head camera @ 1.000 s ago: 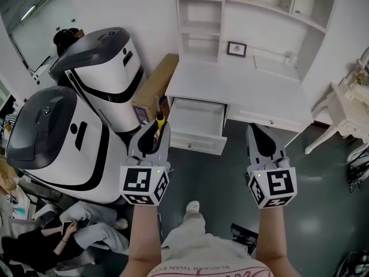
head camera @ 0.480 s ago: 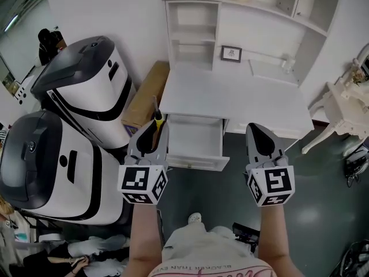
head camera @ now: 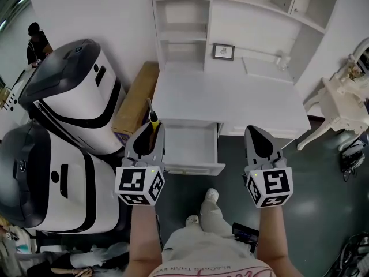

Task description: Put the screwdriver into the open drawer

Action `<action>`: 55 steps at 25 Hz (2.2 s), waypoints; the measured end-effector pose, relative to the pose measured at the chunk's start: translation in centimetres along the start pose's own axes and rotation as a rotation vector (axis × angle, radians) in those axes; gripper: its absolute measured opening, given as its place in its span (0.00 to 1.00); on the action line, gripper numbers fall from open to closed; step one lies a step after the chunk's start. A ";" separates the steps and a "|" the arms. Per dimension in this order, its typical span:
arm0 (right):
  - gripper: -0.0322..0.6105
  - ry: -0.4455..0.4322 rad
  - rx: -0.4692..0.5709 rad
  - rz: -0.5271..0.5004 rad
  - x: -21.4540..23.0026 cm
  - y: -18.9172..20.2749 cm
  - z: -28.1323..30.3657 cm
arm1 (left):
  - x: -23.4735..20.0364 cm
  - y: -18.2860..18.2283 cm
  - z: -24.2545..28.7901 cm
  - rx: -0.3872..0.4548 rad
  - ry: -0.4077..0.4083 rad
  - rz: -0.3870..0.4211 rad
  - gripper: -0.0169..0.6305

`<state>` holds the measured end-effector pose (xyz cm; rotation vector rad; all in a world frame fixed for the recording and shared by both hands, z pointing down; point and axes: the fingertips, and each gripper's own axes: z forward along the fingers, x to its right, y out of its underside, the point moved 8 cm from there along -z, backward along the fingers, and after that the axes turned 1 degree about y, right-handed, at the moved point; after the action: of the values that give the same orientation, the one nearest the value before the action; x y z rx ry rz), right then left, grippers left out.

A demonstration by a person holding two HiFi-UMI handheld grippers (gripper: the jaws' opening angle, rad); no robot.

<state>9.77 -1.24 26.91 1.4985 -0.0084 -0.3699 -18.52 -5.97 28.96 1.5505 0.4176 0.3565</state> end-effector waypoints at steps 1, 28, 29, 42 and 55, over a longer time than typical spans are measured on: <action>0.06 0.003 -0.004 0.004 0.3 0.3 0.4 | 0.0 0.2 0.5 -0.004 0.001 -0.001 0.14; 0.06 -0.068 -0.295 0.163 9.2 14.9 14.0 | -0.4 12.7 16.6 -0.315 0.007 -0.160 0.14; 0.06 -0.074 -0.311 0.167 9.3 15.5 14.3 | -0.2 13.4 17.0 -0.338 0.006 -0.161 0.14; 0.06 -0.182 -0.506 0.197 8.0 21.5 16.0 | 0.6 20.3 16.4 -0.590 -0.016 -0.194 0.14; 0.06 -0.155 -0.633 0.261 5.1 24.5 16.2 | -0.4 24.0 16.2 -0.836 0.140 -0.113 0.14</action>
<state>16.58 -17.51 50.89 0.8277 -0.1919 -0.2434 -10.18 -20.57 52.61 0.6881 0.3917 0.4754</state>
